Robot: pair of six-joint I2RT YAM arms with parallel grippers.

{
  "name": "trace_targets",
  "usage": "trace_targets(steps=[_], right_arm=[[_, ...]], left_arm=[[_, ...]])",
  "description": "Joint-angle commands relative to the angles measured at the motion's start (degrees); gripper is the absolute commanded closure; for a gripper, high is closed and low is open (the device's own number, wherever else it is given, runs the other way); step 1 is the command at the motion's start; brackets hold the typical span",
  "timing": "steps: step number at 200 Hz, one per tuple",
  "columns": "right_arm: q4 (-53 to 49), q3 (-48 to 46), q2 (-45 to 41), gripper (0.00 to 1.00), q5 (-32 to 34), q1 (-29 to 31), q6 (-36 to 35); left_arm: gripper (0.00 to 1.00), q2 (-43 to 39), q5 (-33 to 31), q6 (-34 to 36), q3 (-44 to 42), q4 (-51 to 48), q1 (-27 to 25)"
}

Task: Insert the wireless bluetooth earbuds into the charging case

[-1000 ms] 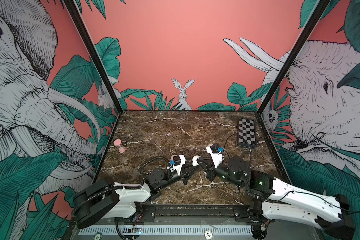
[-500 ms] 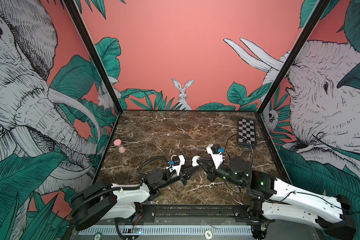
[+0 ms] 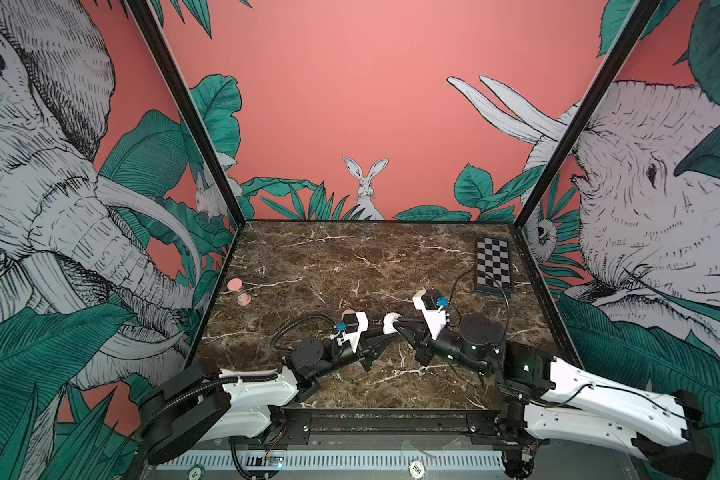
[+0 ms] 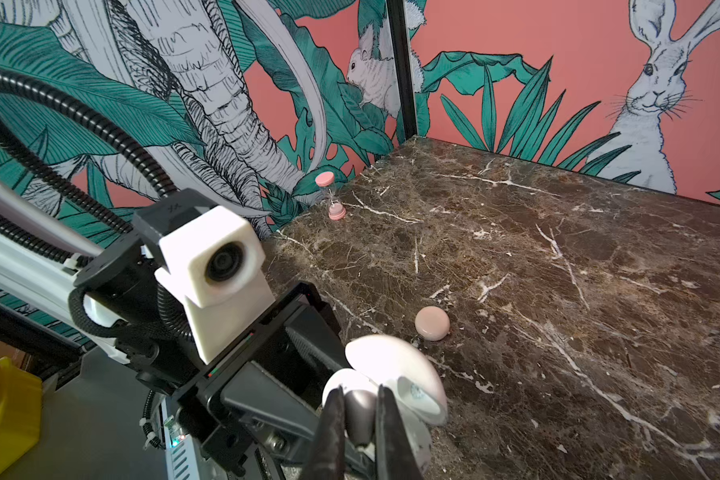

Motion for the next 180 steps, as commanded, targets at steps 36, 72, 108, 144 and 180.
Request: trace_targets(steps=[36,72,108,144,180], right_arm=[[-3.53,0.84,-1.02,1.0,2.02,-0.14,-0.94],[-3.35,0.43,-1.82,1.0,2.92,-0.13,-0.88],[-2.96,0.39,-2.17,1.0,2.75,-0.05,-1.17],[-2.85,0.1,-2.67,1.0,1.98,0.01,-1.07],[-2.48,0.22,-3.5,1.0,1.0,0.2,-0.86]], left_arm=[[1.0,-2.25,3.54,2.49,-0.71,5.56,0.3],[1.0,-2.03,5.38,2.75,-0.88,5.59,0.3],[1.0,-2.01,7.14,3.42,-0.95,5.55,0.3],[1.0,-2.57,8.3,4.12,-1.14,5.56,0.38],[1.0,-1.1,9.5,6.81,-1.67,5.56,0.47]])
